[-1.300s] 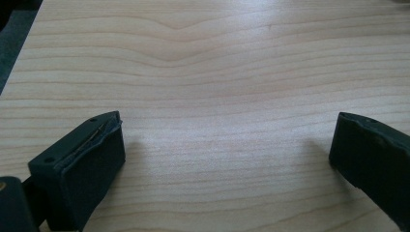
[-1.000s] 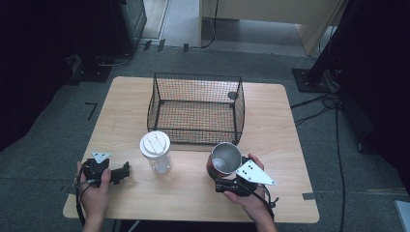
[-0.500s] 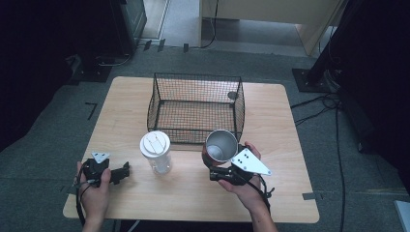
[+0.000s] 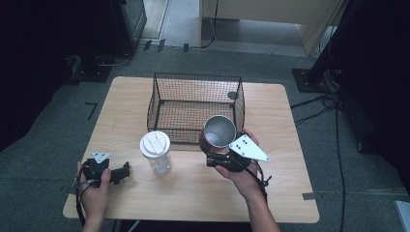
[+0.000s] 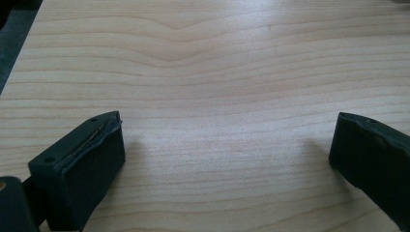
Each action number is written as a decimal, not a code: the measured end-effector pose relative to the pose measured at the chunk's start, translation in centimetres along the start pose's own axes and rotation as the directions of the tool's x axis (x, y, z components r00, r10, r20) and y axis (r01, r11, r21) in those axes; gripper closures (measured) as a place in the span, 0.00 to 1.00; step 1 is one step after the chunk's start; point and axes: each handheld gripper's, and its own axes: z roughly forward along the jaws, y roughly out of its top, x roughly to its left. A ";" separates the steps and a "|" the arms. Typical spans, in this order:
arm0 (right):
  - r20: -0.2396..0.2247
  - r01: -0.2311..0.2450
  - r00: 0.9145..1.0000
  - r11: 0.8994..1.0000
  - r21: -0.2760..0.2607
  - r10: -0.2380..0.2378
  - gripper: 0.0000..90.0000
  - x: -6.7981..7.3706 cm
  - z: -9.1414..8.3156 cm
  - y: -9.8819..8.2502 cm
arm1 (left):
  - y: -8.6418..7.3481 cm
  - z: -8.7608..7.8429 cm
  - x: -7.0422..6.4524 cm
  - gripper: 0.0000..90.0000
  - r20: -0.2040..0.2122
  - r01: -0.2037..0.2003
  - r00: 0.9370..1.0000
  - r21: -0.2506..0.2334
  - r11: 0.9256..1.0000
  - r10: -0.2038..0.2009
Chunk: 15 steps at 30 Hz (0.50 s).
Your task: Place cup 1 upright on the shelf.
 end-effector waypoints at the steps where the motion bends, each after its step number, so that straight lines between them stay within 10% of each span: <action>1: 0.001 0.001 1.000 1.000 -0.001 -0.001 0.08 -0.2 0.5 0.4 | 0.0 0.0 0.0 0.00 0.000 0.000 1.000 0.000 1.000 0.000; 15: 0.057 0.017 0.998 1.000 0.000 -0.017 0.08 -1.2 4.4 2.5 | 0.0 0.0 0.0 0.00 0.000 0.000 1.000 0.001 1.000 0.000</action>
